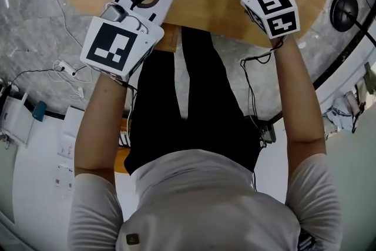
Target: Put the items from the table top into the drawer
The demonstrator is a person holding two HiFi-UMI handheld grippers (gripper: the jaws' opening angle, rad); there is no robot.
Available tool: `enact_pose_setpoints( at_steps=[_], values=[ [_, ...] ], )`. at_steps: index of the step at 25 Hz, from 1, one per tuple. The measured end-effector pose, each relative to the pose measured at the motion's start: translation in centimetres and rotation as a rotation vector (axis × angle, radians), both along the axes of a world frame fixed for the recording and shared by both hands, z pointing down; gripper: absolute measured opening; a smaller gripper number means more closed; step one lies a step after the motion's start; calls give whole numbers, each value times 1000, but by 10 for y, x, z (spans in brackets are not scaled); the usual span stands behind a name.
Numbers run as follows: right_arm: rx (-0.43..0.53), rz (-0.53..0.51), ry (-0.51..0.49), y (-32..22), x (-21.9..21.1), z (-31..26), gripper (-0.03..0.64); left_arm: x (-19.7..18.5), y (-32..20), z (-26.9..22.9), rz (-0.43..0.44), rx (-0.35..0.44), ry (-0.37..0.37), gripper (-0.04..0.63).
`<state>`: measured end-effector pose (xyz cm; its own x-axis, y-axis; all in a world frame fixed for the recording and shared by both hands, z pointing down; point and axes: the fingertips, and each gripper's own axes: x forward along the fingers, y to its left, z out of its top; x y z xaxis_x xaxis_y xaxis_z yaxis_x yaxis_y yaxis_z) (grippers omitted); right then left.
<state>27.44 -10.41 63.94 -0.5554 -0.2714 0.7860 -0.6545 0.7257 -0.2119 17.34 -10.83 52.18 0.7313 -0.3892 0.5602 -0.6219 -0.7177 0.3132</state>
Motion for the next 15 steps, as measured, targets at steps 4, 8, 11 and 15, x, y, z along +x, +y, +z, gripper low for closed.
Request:
enact_pose_setpoints(
  at_steps=[4,8,11,15],
  values=[
    [3,-52,68,-4,-1,42,224,-2,1,35,4,-38,-17,9],
    [-12,-76,122,-3,2,76,232,-3,4,58,11,-64,-27,9],
    [-25,-92,155,-3,2,94,238,-3,5,68,6,-69,-27,9],
    [-32,-101,175,-2,0,103,238,-3,8,72,0,-72,-25,9]
  ],
)
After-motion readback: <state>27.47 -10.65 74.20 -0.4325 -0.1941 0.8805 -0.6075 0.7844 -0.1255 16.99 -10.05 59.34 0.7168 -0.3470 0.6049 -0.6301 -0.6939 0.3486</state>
